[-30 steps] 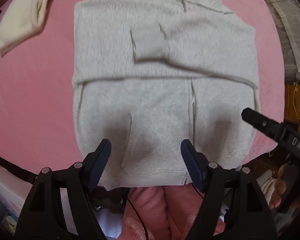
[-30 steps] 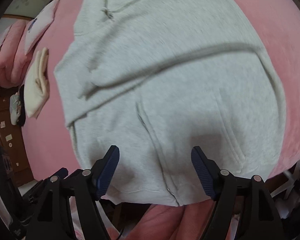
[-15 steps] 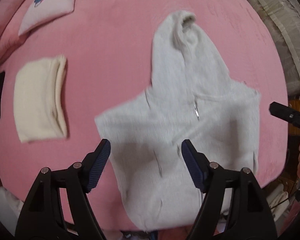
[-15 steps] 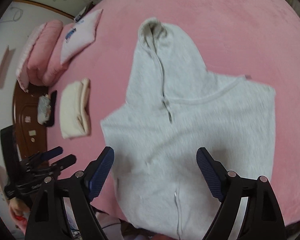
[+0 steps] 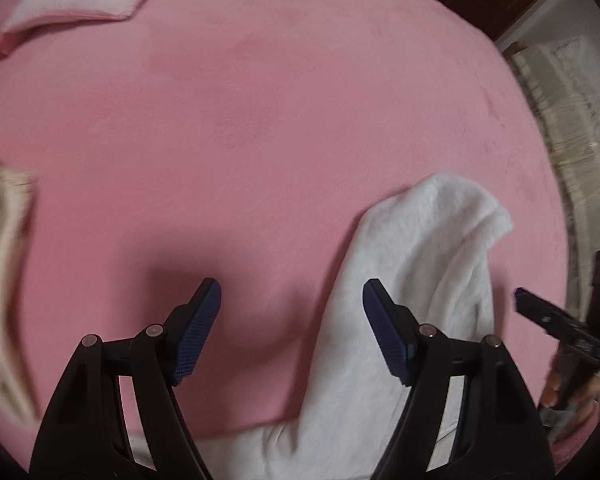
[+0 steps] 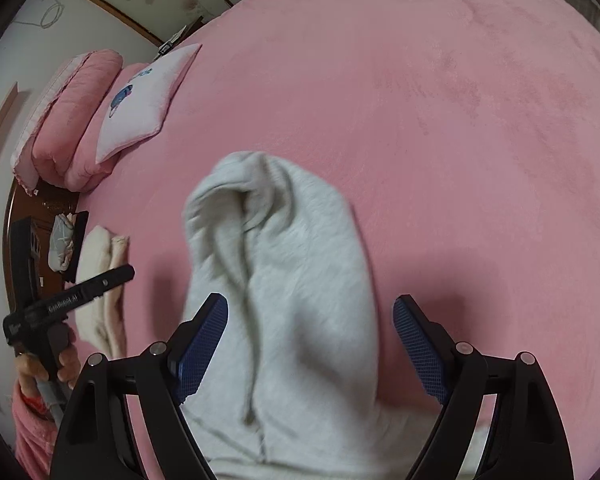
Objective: Fold large clothes
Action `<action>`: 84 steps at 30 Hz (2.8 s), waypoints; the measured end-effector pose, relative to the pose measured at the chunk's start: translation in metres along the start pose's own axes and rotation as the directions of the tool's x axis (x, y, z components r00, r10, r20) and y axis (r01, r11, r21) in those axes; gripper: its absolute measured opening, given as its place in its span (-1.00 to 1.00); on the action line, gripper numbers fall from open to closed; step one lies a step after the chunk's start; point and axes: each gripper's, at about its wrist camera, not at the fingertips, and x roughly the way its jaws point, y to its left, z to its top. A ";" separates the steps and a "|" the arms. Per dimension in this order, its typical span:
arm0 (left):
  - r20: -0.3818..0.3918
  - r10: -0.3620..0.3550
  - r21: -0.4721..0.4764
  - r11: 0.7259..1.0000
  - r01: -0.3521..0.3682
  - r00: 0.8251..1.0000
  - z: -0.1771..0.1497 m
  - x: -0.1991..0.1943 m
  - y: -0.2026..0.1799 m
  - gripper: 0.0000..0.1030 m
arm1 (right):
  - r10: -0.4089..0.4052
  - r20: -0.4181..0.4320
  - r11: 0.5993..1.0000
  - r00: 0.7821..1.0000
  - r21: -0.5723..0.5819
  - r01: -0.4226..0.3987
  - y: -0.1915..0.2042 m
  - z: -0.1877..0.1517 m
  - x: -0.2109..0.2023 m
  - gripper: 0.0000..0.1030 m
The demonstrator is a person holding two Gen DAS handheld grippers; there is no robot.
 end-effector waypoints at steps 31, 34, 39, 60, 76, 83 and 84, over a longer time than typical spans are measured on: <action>0.105 -0.465 0.365 0.840 0.401 0.879 -0.005 -0.035 -0.026 -0.90 | 0.275 0.184 0.920 0.944 -0.335 -0.202 -0.060 0.056 -0.154 -0.84; 0.107 -0.481 0.428 0.812 0.396 0.870 -0.022 -0.067 -0.033 -0.90 | 0.313 0.208 0.898 0.927 -0.382 -0.218 -0.055 0.036 -0.196 -0.84; 0.106 -0.518 0.525 0.754 0.395 0.849 -0.064 -0.124 -0.041 -0.90 | 0.363 0.244 0.867 0.899 -0.442 -0.230 -0.054 -0.005 -0.260 -0.84; 0.132 -0.410 0.562 0.781 0.273 0.902 -0.373 -0.149 0.004 -0.89 | 0.256 0.300 0.948 0.919 -0.266 -0.177 -0.090 -0.269 -0.256 -0.84; 0.056 -0.226 0.229 0.951 0.208 0.972 -0.432 -0.150 0.022 -0.07 | 0.103 0.114 0.995 0.988 -0.009 -0.103 -0.049 -0.356 -0.245 -0.37; 0.080 -0.115 0.135 0.985 0.103 0.990 -0.394 -0.214 -0.006 -0.07 | 0.100 0.261 0.995 0.960 -0.018 -0.099 0.015 -0.306 -0.302 -0.36; 0.087 -0.100 0.138 0.987 0.087 0.991 -0.391 -0.219 -0.016 -0.07 | 0.117 0.284 0.993 0.952 -0.016 -0.117 0.021 -0.298 -0.306 -0.36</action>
